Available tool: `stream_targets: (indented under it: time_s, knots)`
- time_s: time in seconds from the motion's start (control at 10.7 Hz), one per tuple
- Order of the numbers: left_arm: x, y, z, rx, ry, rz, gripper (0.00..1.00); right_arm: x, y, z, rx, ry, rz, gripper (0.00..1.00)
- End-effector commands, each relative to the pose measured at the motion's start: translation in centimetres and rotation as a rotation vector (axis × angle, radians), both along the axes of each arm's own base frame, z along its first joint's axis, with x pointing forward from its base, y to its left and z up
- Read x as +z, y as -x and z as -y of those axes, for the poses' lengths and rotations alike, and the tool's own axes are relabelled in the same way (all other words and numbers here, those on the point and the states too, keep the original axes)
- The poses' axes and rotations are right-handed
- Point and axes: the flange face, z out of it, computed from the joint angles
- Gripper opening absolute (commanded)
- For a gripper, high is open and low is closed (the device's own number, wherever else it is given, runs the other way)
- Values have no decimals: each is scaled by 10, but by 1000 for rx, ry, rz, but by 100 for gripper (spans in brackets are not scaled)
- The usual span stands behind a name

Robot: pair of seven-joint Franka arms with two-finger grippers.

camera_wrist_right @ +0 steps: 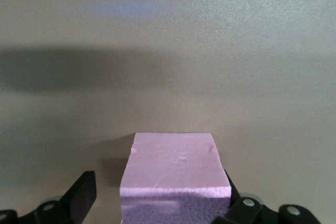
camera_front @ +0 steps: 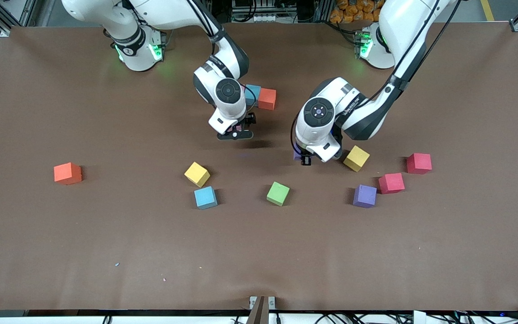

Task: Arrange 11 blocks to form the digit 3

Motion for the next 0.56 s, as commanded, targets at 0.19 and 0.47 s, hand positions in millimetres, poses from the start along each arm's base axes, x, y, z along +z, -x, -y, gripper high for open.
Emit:
stream_targets:
  time_s: [0.19,0.47]
  knots:
    - [0,13,2,11,2,6,0,34,-6,1,16,-40,10,100]
    - [-1,28,0,16,24,45,0,60,-13,10,40,-42,-7,100]
